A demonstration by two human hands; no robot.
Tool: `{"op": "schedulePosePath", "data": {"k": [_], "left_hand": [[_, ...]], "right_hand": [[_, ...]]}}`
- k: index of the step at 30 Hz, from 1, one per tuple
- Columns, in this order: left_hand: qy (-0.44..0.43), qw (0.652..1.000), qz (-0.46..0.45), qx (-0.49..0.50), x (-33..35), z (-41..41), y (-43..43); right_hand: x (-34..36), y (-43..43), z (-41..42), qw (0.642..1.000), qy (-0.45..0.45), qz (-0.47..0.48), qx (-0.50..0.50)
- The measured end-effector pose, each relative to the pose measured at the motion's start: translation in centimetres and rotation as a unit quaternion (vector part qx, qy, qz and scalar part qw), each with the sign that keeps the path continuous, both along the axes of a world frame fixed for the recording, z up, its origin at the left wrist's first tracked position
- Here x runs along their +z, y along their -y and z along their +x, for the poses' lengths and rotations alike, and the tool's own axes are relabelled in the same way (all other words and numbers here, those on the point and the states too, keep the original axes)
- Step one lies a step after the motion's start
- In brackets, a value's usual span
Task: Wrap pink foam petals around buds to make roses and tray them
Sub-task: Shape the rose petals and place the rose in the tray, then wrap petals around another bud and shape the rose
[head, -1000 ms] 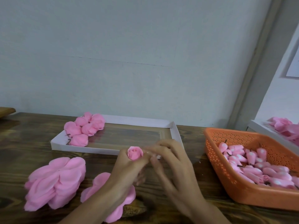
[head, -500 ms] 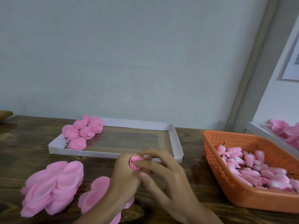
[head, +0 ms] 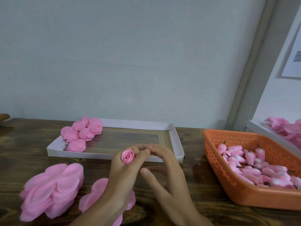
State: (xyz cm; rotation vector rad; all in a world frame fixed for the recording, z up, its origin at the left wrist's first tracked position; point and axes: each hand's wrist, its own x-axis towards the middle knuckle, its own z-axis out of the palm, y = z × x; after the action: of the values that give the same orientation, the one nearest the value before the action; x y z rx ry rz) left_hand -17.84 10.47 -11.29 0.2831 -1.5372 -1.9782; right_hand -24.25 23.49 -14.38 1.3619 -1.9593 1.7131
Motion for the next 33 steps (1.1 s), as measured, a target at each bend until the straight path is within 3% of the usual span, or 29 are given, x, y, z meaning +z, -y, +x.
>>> {"op": "schedulePosePath", "data": {"k": [4, 8, 10, 12, 15, 17, 20, 24, 29, 33], "left_hand": [[0.010, 0.994, 0.107, -0.012, -1.8, -1.2, -1.3], [-0.038, 0.993, 0.075, -0.088, -1.4, -0.8, -1.1], [-0.039, 0.989, 0.060, -0.131, -1.1, -0.5, -1.0], [-0.016, 0.987, 0.022, -0.156, -0.7, -0.3, -0.6], [0.012, 0.988, 0.000, -0.151, -0.5, -0.3, -0.4], [0.011, 0.992, 0.006, -0.129, -0.5, -0.5, -0.5], [-0.005, 0.995, 0.007, -0.097, -0.5, -0.6, -0.7], [-0.034, 0.995, 0.000, -0.097, -0.8, -0.8, -0.4], [-0.033, 0.993, -0.029, -0.113, -1.5, -1.2, 0.1], [0.005, 0.991, -0.055, -0.121, -0.6, -1.6, 1.1]], "right_hand": [[-1.2, 1.1, 0.7, 0.999, 0.018, 0.032, -0.008], [-1.1, 1.1, 0.7, 0.998, 0.057, 0.022, 0.000], [-0.5, 1.2, 0.7, 0.981, 0.177, 0.011, 0.078], [0.0, 1.5, 0.9, 0.928, 0.345, -0.006, 0.141], [-0.2, 2.1, 1.0, 0.879, 0.436, -0.045, 0.187], [-0.3, 2.1, 1.0, 0.875, 0.431, -0.069, 0.211], [-0.5, 2.0, 1.1, 0.904, 0.367, -0.050, 0.215], [-0.2, 2.0, 1.2, 0.895, 0.401, -0.032, 0.195], [-0.6, 2.2, 1.6, 0.914, 0.377, 0.021, 0.147], [-1.1, 1.4, 1.8, 0.961, 0.247, 0.068, 0.106]]}}
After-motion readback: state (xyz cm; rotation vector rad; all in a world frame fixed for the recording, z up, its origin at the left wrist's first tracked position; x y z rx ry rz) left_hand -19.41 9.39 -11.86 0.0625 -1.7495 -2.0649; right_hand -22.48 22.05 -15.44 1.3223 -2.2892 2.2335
